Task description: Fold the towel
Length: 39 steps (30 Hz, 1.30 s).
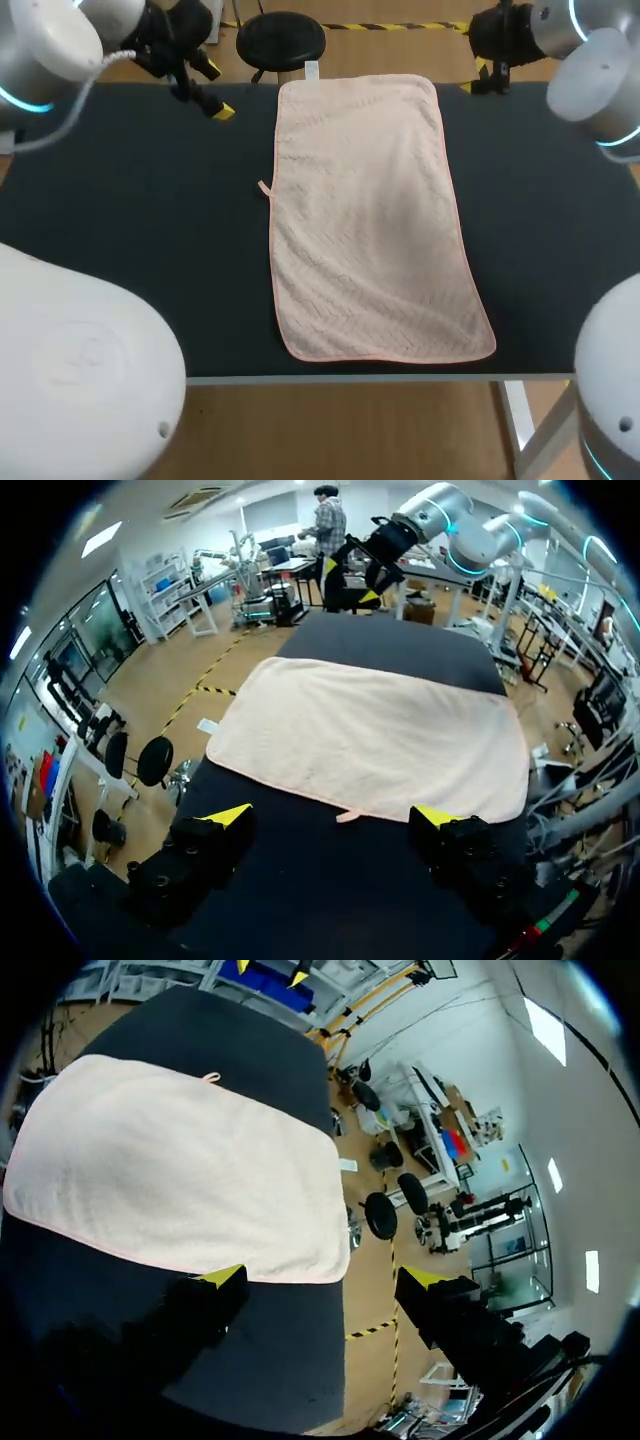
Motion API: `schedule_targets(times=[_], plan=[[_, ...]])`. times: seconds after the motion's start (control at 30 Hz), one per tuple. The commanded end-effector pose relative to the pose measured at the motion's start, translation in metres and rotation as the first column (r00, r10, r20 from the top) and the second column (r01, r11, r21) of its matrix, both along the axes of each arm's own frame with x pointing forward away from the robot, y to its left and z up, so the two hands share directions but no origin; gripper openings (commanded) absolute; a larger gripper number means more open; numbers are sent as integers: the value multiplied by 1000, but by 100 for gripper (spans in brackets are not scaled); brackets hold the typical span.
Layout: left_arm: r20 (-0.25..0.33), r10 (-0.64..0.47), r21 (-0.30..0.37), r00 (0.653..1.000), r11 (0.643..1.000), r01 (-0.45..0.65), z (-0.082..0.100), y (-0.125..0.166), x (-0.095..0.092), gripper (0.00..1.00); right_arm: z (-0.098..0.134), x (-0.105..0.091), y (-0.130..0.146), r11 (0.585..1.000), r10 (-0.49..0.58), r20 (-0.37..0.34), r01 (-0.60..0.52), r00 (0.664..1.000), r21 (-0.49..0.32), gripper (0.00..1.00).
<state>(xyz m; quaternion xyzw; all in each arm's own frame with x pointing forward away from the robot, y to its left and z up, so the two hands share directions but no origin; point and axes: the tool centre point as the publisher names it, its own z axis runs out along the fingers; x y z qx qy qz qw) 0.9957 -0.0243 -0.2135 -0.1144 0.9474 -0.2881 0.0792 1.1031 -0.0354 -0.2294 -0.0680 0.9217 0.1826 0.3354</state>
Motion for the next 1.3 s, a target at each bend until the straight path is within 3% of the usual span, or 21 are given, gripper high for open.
schedule_targets(times=[0.03,0.07,0.13,0.33,0.47,0.63,0.87,0.9,1.13,1.3], plan=[[-259,-125,410,958,884,227,-18,-17,22,100,3,7,6,918,-70,-106,23,992,-395,100],[-265,-132,410,955,881,236,-25,-22,26,100,2,7,8,910,-90,-103,39,991,-414,100],[-281,-135,428,950,868,250,-58,-37,52,100,-1,5,13,900,-125,-109,67,986,-431,100],[-243,-96,404,965,895,191,-108,-57,61,100,-26,-2,18,860,-246,-152,143,957,-490,100],[-226,-97,406,969,895,184,-138,-72,69,100,-48,-6,18,855,-258,-172,142,951,-499,100],[-231,-102,408,968,893,191,-166,-82,73,100,-68,-10,19,843,-297,-181,168,938,-511,100],[-207,-80,403,975,901,160,-183,-80,65,100,-93,-16,27,846,-296,-222,146,929,-513,100],[-184,-86,402,979,902,155,-183,-81,61,100,-95,-16,27,845,-294,-224,143,929,-516,100],[-167,-113,394,979,903,172,-181,-88,42,100,-121,-18,26,827,-313,-267,123,911,-548,100],[-166,-145,398,975,895,201,-167,-142,-44,100,-139,-23,24,832,-325,-311,114,893,-543,100]])
